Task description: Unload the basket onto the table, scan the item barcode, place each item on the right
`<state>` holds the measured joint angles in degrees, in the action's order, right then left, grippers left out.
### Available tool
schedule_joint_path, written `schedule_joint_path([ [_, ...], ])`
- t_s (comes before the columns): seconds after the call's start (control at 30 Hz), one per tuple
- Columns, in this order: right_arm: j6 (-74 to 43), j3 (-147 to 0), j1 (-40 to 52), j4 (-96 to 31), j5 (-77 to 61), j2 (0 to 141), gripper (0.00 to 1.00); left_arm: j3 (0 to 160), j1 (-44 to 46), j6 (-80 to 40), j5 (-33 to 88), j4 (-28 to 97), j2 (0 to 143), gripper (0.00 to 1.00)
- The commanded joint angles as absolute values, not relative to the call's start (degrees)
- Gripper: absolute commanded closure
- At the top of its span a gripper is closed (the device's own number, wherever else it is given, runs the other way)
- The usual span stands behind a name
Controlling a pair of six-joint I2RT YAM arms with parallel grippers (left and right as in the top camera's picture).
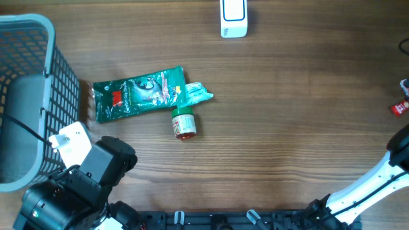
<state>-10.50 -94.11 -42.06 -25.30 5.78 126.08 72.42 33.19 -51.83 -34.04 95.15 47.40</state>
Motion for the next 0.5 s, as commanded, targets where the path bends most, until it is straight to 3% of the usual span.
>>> schedule_joint_path([
  [0.0,-17.85,-94.08,-40.84,-22.98,-17.12,120.4,0.0,72.31,32.71,-52.99,-35.0,95.18,47.31,0.0],
  [0.17,-28.62,-94.06,-37.3,-23.46,-44.31,112.18,0.0,72.31,32.71,-52.99,-35.0,95.18,47.31,0.0],
  [0.27,-30.11,-94.06,-31.83,-28.05,-52.47,111.42,0.0,72.31,32.71,-52.99,-35.0,95.2,47.31,0.0],
  [0.47,-26.94,-94.06,-11.55,-41.25,-51.09,111.44,0.0,72.31,32.71,-52.99,-35.0,95.2,47.31,0.0],
])
